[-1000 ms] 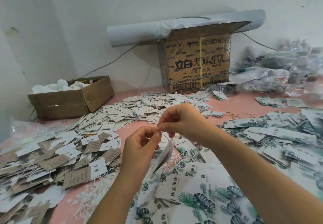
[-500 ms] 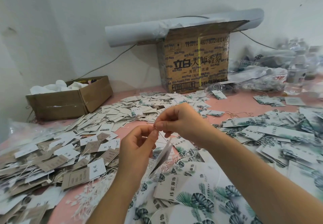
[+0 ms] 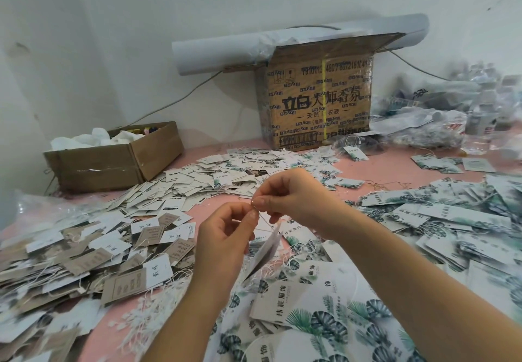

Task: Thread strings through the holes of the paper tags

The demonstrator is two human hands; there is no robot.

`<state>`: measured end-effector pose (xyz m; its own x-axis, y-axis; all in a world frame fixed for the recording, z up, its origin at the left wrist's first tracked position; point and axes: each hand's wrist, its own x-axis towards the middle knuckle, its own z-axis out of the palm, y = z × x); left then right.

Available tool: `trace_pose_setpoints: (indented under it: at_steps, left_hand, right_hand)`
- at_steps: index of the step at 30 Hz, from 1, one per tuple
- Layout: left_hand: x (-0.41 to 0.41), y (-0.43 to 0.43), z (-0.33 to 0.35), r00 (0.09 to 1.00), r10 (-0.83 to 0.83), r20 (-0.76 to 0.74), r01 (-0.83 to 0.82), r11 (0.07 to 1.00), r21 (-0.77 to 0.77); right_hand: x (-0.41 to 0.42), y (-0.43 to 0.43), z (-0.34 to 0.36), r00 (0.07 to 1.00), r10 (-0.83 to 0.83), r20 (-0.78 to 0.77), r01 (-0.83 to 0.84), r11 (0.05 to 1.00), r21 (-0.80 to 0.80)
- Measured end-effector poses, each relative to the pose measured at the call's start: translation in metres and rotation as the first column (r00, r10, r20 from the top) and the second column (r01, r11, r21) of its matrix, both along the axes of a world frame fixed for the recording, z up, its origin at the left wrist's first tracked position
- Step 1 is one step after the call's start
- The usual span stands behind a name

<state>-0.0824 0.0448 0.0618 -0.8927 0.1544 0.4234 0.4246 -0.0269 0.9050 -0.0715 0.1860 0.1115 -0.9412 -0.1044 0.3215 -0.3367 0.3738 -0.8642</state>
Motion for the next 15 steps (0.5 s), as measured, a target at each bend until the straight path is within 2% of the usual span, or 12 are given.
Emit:
trace_pose_setpoints:
  at_steps: [6, 15]
  left_hand:
    - [0.0017, -0.0013, 0.0013, 1.000, -0.003, 0.004, 0.002, 0.999, 0.048]
    - [0.0022, -0.0014, -0.0001, 0.995, 0.096, -0.002, -0.095, 0.992, 0.078]
  right_hand:
    - [0.0021, -0.0027, -0.0002, 0.999, 0.033, -0.009, -0.033, 0.996, -0.086]
    - [0.0054, -0.0077, -0.0001, 0.992, 0.124, -0.008, -0.123, 0.979, -0.161]
